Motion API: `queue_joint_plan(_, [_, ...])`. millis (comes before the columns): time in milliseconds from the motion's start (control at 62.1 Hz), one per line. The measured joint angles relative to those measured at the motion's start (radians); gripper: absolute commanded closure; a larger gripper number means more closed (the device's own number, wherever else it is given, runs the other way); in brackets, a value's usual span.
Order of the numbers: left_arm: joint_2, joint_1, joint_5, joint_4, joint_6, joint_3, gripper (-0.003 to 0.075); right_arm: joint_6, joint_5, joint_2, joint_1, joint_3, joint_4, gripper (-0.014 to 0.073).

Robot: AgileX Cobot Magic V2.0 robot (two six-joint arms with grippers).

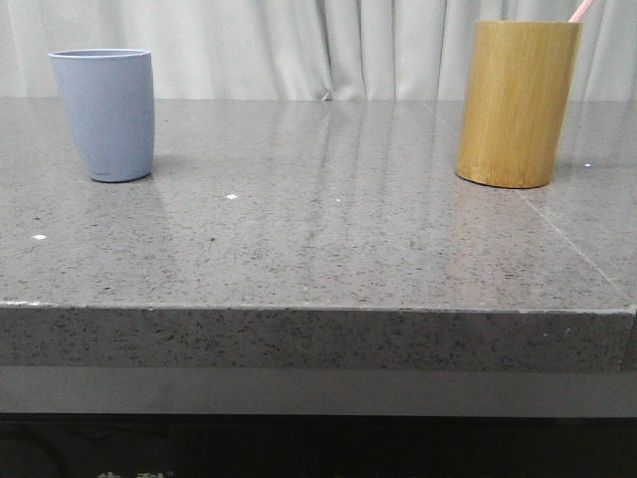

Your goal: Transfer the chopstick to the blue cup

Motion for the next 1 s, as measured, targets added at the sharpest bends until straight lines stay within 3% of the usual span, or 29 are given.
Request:
queue_joint_plan(274, [0.0,0.0,-0.039,-0.003,0.0,0.0,0.0739,0.0,-0.007,0.0,0.0,0.0,0.0,0.0661])
queue_joint_plan(435, [0.0,0.0,-0.021,-0.007,0.0,-0.051,0.0739,0.0,0.063,0.0,0.0,-0.064,0.0,0.0661])
queue_joint_plan(757, [0.023,0.0,0.232,-0.007,0.0,-0.423,0.0739,0.0,0.301,0.058,0.0,-0.417,0.0,0.0661])
queue_joint_plan(999, [0.241,0.0,0.517,-0.007,0.0,-0.7,0.0739,0.0,0.523,0.281,0.0,-0.69,0.0,0.0661])
